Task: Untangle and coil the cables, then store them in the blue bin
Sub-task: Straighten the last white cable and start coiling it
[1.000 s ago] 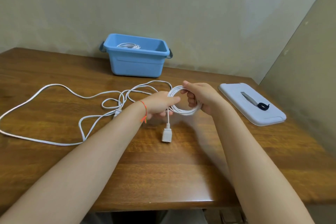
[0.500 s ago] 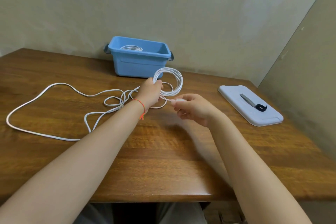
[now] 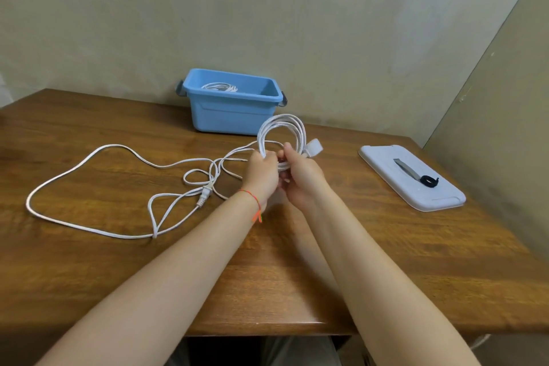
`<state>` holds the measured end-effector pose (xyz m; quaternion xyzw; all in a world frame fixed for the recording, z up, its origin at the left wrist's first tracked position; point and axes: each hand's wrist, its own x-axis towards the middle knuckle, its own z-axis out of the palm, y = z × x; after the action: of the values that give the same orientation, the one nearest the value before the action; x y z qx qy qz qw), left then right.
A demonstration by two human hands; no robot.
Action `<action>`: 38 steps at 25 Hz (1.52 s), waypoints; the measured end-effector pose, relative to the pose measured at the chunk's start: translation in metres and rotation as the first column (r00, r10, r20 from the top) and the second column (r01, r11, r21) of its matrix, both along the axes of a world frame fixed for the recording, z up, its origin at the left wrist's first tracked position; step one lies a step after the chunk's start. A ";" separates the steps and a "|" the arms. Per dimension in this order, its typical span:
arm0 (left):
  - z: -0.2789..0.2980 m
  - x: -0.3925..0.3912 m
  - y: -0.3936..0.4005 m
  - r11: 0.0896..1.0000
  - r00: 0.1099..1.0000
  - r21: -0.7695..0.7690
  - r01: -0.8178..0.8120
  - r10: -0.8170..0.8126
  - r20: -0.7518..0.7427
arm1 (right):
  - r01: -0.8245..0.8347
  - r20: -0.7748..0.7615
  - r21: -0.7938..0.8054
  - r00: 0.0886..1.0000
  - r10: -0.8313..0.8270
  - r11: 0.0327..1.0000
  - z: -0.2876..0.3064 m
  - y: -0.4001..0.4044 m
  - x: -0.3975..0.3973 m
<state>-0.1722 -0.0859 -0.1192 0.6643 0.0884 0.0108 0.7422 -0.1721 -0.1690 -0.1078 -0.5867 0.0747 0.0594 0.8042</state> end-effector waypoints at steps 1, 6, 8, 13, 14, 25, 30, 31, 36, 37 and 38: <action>0.002 0.000 0.003 0.999 0.999 0.013 0.035 -0.035 -0.017 | 0.032 0.017 -0.051 0.999 -0.031 0.998 0.005 -0.001 0.001; 0.043 0.009 0.046 0.947 0.985 0.306 -0.099 0.050 0.163 | -0.333 -0.103 -0.550 0.937 0.333 0.766 0.040 -0.036 0.008; 0.067 0.007 0.048 0.876 0.945 0.481 0.040 -0.190 0.266 | -0.569 -0.340 -0.743 0.775 0.532 0.354 0.056 -0.032 0.007; 0.081 -0.010 0.035 0.623 0.647 0.176 0.762 -0.729 -0.223 | -0.492 -0.462 -0.864 0.685 0.563 -0.110 0.089 -0.011 -0.001; 0.077 -0.010 0.038 0.617 0.615 0.075 0.783 -0.750 -0.244 | -0.422 -0.397 -0.901 0.709 0.582 -0.101 0.091 -0.012 -0.002; 0.061 0.006 0.057 0.773 0.790 -0.406 0.488 -0.588 -0.172 | -0.563 -0.061 -0.230 0.823 0.565 0.794 0.035 -0.037 0.005; 0.044 0.016 0.063 0.769 0.900 -0.598 0.226 -0.400 -0.174 | -0.448 -0.066 -0.402 0.884 0.463 0.799 0.039 -0.045 0.015; 0.042 0.018 0.066 0.764 0.910 -0.615 0.194 -0.375 -0.179 | -0.427 -0.056 -0.478 0.887 0.459 0.768 0.041 -0.048 0.016; 0.031 0.035 0.095 0.672 0.976 -0.733 -0.109 -0.070 -0.209 | -0.503 -0.277 -0.589 0.861 0.426 0.632 0.035 -0.097 0.023; 0.027 0.039 0.107 0.621 0.971 -0.756 -0.207 0.033 -0.238 | -0.436 -0.310 -0.709 0.899 0.310 0.555 0.035 -0.114 0.027; 0.024 0.043 0.119 0.576 0.951 -0.758 -0.306 0.143 -0.275 | -0.317 -0.283 -0.856 0.948 0.144 0.407 0.036 -0.131 0.031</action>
<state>-0.1288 0.0335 -0.0955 0.2476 0.2357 0.0034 0.9397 -0.1412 -0.3000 -0.0722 -0.9186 0.0790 0.1697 0.3480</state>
